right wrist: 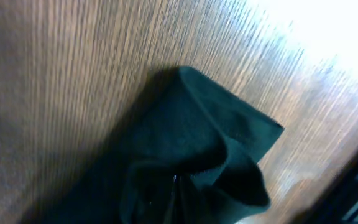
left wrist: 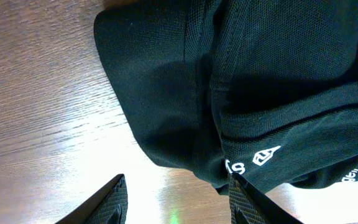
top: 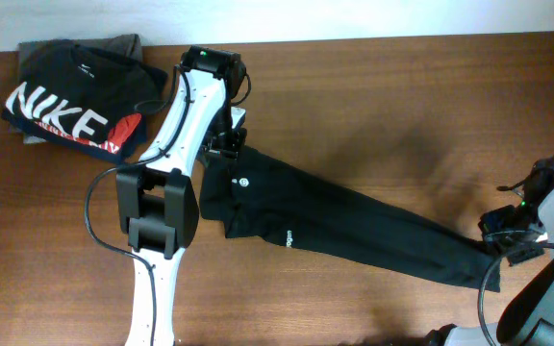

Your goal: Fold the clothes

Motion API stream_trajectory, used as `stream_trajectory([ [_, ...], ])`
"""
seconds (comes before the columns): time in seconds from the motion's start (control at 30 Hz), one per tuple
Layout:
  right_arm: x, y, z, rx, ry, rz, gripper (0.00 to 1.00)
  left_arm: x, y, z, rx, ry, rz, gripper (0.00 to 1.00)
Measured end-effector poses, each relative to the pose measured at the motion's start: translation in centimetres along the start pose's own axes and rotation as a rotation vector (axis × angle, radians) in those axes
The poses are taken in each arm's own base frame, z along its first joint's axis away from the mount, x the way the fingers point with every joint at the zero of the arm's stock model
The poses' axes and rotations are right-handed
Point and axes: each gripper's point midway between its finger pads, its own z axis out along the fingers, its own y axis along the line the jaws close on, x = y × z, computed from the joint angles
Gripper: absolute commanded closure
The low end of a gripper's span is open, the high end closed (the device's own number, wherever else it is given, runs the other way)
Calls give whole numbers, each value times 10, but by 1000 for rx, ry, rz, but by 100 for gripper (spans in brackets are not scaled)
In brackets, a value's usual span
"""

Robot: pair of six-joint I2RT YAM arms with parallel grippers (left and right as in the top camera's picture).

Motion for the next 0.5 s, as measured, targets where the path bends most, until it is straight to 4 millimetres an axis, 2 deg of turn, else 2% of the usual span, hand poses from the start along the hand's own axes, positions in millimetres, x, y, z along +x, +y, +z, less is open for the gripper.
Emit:
stream_trajectory([
  [0.07,2,1,2,-6,6,-1,85,0,0,0,0,0,0,47],
  [0.17,0,4,5,-23,-2,0,84,-1,0,0,0,-3,0,48],
  [0.23,-2,7,6,-36,-12,2,96,-1,0,0,0,-3,0,48],
  [0.5,-17,20,4,-92,-71,13,96,-1,0,0,0,-4,0,48],
])
